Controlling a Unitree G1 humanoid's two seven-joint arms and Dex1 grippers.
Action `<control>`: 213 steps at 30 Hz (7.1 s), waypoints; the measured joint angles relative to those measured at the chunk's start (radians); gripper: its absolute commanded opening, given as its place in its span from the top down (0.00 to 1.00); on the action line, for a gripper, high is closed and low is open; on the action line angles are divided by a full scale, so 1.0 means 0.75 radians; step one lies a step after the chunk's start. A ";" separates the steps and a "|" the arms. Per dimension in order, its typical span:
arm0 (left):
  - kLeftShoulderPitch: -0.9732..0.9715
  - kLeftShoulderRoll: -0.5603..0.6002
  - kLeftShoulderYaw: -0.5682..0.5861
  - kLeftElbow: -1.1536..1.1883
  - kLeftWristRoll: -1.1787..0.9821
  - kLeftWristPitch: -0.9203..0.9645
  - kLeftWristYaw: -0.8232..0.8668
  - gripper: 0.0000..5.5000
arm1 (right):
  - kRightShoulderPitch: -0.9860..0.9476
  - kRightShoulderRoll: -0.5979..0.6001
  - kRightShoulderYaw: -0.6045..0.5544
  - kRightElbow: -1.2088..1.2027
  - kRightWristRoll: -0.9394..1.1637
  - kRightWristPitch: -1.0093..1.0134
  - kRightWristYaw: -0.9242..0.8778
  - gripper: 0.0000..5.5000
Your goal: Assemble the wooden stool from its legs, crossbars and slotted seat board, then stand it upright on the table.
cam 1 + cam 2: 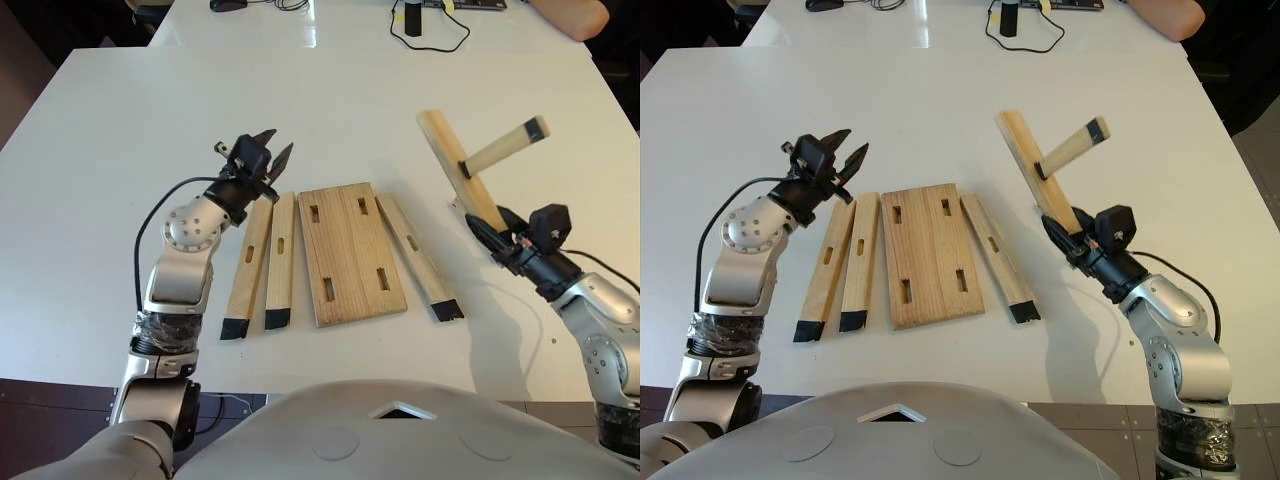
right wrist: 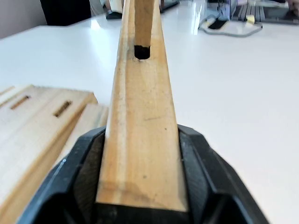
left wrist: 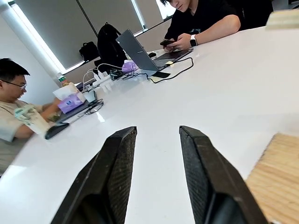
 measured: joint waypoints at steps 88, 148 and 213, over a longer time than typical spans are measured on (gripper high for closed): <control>0.283 0.678 0.113 -0.374 -0.767 0.324 -1.044 0.63 | 0.025 -0.191 -0.006 -0.064 0.342 0.087 0.381 0.41; 0.492 0.857 0.157 -0.505 -0.367 0.642 -0.614 0.34 | 0.349 0.038 -0.003 -0.094 0.160 -0.135 0.207 0.41; -0.635 0.433 0.326 -0.246 -1.343 0.892 -0.727 0.64 | -0.747 -0.244 -0.069 -0.128 1.005 0.205 0.104 0.27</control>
